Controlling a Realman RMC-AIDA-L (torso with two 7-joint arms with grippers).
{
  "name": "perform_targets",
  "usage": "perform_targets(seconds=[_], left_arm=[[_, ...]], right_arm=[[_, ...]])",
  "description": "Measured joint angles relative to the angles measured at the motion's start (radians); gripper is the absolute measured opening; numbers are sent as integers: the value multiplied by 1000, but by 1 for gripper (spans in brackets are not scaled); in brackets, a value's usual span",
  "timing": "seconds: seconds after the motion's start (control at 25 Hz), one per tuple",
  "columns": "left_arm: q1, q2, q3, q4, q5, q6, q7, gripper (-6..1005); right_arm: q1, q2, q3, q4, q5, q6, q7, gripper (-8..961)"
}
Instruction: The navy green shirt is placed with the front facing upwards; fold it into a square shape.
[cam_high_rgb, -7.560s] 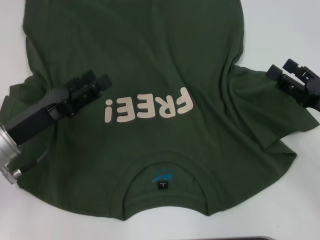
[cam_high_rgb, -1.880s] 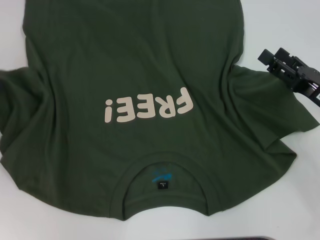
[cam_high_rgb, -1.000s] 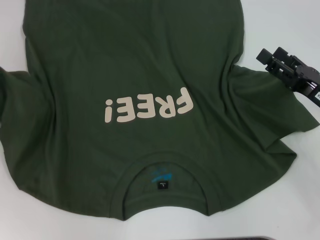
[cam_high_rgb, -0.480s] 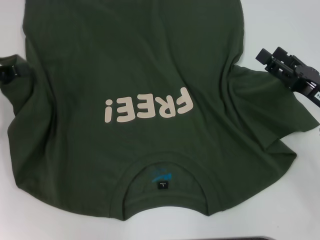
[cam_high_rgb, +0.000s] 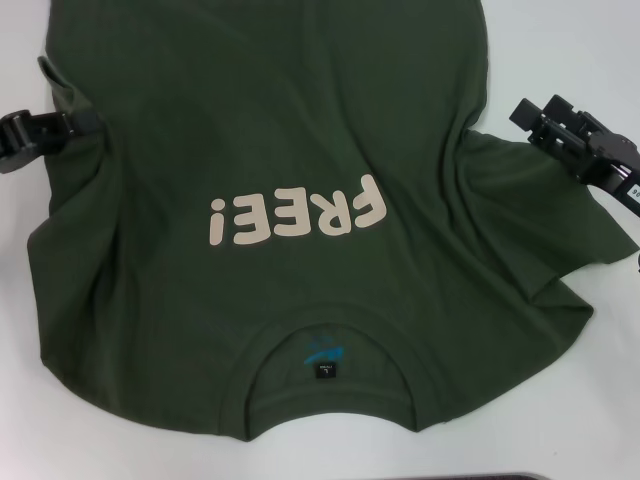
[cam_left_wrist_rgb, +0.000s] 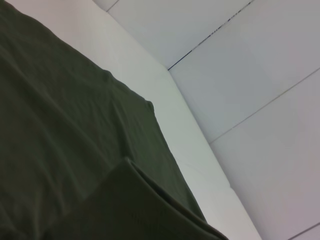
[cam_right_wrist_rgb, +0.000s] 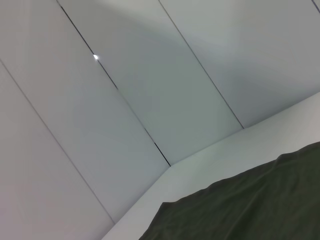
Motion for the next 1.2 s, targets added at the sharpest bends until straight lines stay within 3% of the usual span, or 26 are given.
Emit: perform_targets(seconds=[0.2, 1.2], left_arm=[[-1, -13, -3, -14, -27, -24, 13, 2], [-3, -15, 5, -105, -36, -61, 83, 18]], right_arm=[[1, 1, 0, 0, -3, 0, 0, 884], [7, 1, 4, 7, 2, 3, 3, 883]])
